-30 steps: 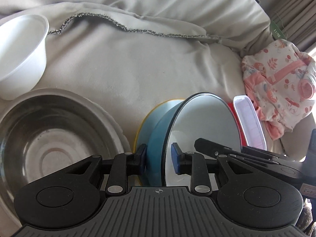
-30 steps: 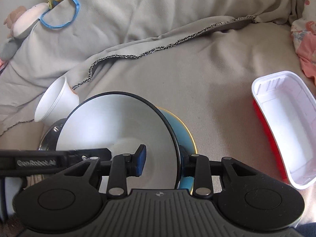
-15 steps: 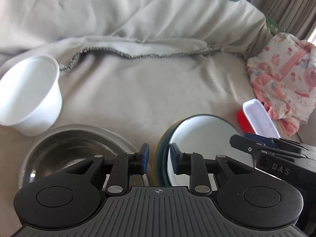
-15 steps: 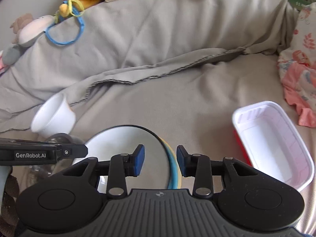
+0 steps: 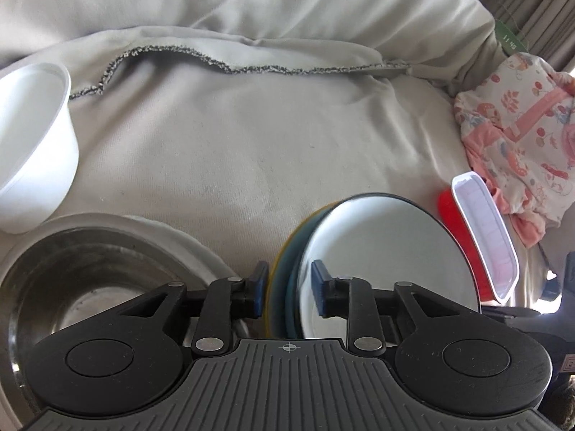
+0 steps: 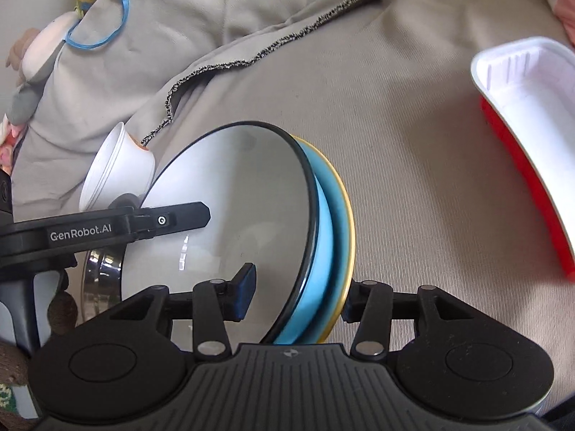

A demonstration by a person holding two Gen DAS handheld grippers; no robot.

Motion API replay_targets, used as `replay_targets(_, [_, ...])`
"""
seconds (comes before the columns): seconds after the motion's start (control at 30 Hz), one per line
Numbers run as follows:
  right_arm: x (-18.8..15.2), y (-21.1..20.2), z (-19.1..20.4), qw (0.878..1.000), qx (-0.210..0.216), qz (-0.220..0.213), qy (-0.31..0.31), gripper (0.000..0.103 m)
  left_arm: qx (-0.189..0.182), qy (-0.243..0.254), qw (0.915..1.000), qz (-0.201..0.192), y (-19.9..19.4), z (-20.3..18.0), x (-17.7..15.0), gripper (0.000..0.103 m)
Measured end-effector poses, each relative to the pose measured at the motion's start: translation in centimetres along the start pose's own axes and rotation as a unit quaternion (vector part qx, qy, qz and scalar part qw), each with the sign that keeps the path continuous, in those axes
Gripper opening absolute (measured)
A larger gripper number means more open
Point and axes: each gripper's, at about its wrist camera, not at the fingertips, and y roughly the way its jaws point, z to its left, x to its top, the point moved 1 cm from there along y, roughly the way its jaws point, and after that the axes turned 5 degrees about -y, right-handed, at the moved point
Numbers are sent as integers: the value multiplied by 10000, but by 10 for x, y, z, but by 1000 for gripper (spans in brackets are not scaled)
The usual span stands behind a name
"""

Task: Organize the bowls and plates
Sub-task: 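Lower the blue bowl into the yellow-rimmed bowl with the right gripper, then move the left gripper to the white plastic bowl with orange print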

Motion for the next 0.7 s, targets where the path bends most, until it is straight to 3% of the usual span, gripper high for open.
replay_targets(0.13, [11,0,-2,9998,-32,-152,-85,47,185,177,9996,-86,3,-9,1,34])
replay_targets(0.37, [5,-1,1,9989,-227,-206,-353,47,181,172,9996,-92,1,-8,0,31])
replay_targets(0.53, [11,-18,5,9960,-616,-407,-498,47,-255,-279,9993,11,-22,8,11,25])
replay_targets(0.63, [28,-50,27,9821,-1253,-827,-1141,50,-543,-564,9961,-409,-67,22,38,25])
replay_targets(0.7, [48,-66,49,9680,-1610,-1080,-1593,64,-575,-737,9912,-939,-103,33,59,25])
